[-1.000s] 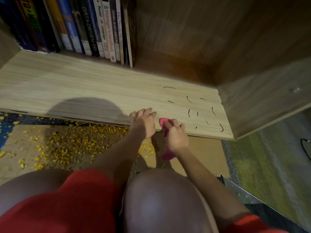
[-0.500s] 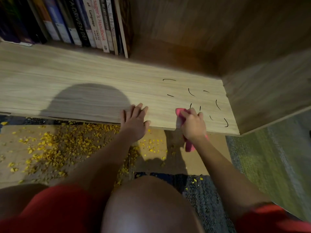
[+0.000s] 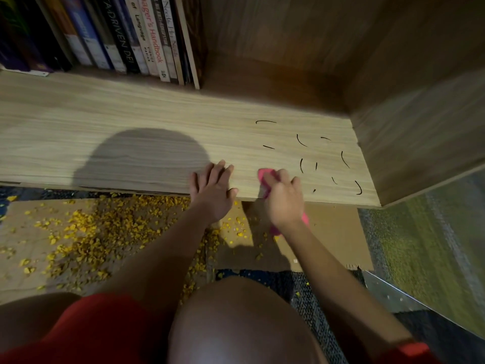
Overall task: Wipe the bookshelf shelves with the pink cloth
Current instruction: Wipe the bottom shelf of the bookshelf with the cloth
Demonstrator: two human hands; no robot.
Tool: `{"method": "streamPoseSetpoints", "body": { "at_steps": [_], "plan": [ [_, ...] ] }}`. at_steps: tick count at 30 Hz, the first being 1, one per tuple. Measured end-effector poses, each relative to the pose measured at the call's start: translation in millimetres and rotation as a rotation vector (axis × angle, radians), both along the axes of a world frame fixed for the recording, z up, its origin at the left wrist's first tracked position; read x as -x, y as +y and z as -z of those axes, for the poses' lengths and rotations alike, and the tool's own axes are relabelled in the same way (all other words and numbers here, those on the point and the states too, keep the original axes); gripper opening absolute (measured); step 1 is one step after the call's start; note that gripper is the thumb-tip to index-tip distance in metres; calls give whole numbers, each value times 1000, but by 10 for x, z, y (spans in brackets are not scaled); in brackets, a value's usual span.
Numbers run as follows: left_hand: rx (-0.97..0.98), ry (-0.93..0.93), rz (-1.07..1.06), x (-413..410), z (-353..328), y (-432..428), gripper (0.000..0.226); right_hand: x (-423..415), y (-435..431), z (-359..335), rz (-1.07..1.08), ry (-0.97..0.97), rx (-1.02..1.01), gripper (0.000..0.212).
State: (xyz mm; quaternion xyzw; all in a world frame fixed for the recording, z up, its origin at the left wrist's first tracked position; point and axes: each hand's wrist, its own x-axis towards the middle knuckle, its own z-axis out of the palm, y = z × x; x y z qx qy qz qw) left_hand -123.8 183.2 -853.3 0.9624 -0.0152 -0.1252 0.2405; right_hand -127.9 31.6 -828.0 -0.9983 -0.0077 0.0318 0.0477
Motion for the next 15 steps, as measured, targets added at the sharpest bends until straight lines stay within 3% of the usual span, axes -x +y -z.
{"method": "streamPoseSetpoints", "body": {
  "at_steps": [3, 8, 12, 15],
  "plan": [
    [7, 0, -8, -11, -3, -12, 59, 128, -64, 20, -162, -41, -21, 47],
    [4, 18, 4, -11, -16, 10, 58, -205, -151, -59, 122, 6, -49, 39],
    [3, 14, -32, -9, -51, -48, 58, 79, -38, 17, -86, -16, -67, 46],
    [-27, -39, -42, 13, -95, -132, 56, 18, -360, -22, 71, -34, -115, 44]
  ]
}}
